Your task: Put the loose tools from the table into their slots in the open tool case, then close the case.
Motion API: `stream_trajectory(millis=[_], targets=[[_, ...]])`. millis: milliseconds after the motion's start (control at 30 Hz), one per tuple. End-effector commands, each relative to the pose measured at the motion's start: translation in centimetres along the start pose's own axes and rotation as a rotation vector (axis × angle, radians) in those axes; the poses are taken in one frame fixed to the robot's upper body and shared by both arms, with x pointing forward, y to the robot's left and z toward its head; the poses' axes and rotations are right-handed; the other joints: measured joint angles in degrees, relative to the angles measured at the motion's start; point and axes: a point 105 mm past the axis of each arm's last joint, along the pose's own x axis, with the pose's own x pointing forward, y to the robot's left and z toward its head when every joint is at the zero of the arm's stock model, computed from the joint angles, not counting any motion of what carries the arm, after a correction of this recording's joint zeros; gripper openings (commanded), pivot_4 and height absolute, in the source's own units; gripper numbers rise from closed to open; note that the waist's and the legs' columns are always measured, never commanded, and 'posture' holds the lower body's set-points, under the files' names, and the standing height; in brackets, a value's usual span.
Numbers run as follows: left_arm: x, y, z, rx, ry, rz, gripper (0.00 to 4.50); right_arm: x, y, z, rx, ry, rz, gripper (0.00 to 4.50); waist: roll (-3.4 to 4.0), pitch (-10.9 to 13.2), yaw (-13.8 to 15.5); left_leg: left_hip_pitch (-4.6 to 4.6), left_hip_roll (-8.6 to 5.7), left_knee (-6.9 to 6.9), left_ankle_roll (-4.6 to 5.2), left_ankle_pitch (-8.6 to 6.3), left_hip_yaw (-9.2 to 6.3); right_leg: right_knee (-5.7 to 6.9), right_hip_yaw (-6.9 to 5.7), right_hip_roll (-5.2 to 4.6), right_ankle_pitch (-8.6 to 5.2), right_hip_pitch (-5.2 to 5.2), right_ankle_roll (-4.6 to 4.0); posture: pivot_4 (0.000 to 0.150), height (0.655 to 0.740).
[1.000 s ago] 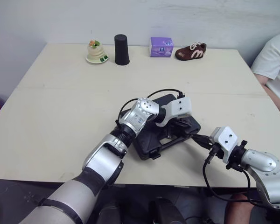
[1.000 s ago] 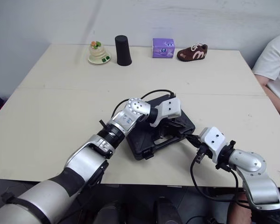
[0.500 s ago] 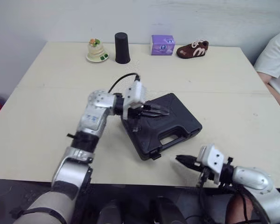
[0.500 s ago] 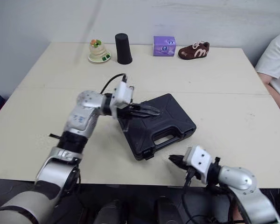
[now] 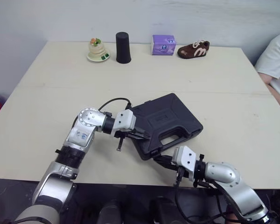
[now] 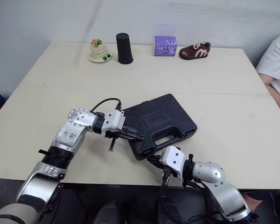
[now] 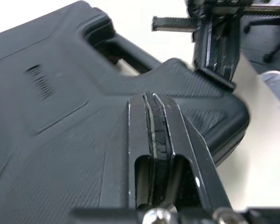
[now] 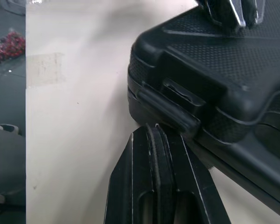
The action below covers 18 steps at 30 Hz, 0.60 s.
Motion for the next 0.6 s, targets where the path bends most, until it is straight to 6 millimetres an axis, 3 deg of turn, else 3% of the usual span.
stream_trajectory(millis=[33,267,500,600], targets=[[0.7,-1.1,-1.8,-0.067,0.063,-0.025,0.04,0.1,-0.3,0.9,-0.029,-0.033,-0.006,0.00,0.00,0.0,0.1,0.01,0.02,0.00,0.00,0.00,0.00,0.00,0.00,0.02,0.00,0.01,0.00,0.150,0.7341],[0.3,-2.6,-4.9,-0.107,0.227,-0.055,0.04,-0.3,-0.5,1.5,-0.042,-0.043,-0.005,0.00,-0.03,-0.2,0.0,0.16,0.02,0.00,0.00,0.00,-0.02,-0.04,0.00,0.01,0.00,0.19,0.00,0.150,0.7341],[0.7,-2.8,-5.5,-0.133,0.228,-0.045,0.04,0.0,-0.4,2.5,-0.073,-0.059,0.020,0.00,0.26,-0.7,-0.1,0.41,0.08,-0.09,0.18,-0.14,-0.03,-0.16,-0.01,0.05,0.00,0.44,-0.01,0.150,0.7341],[0.8,-3.0,-5.6,-0.140,0.230,-0.046,0.04,0.1,-0.7,2.7,-0.054,-0.073,0.006,0.00,0.24,-0.7,-0.1,0.98,0.08,-0.40,0.22,-0.30,-0.03,-0.49,-0.02,0.05,-0.01,1.04,-0.04,0.150,0.7341]])
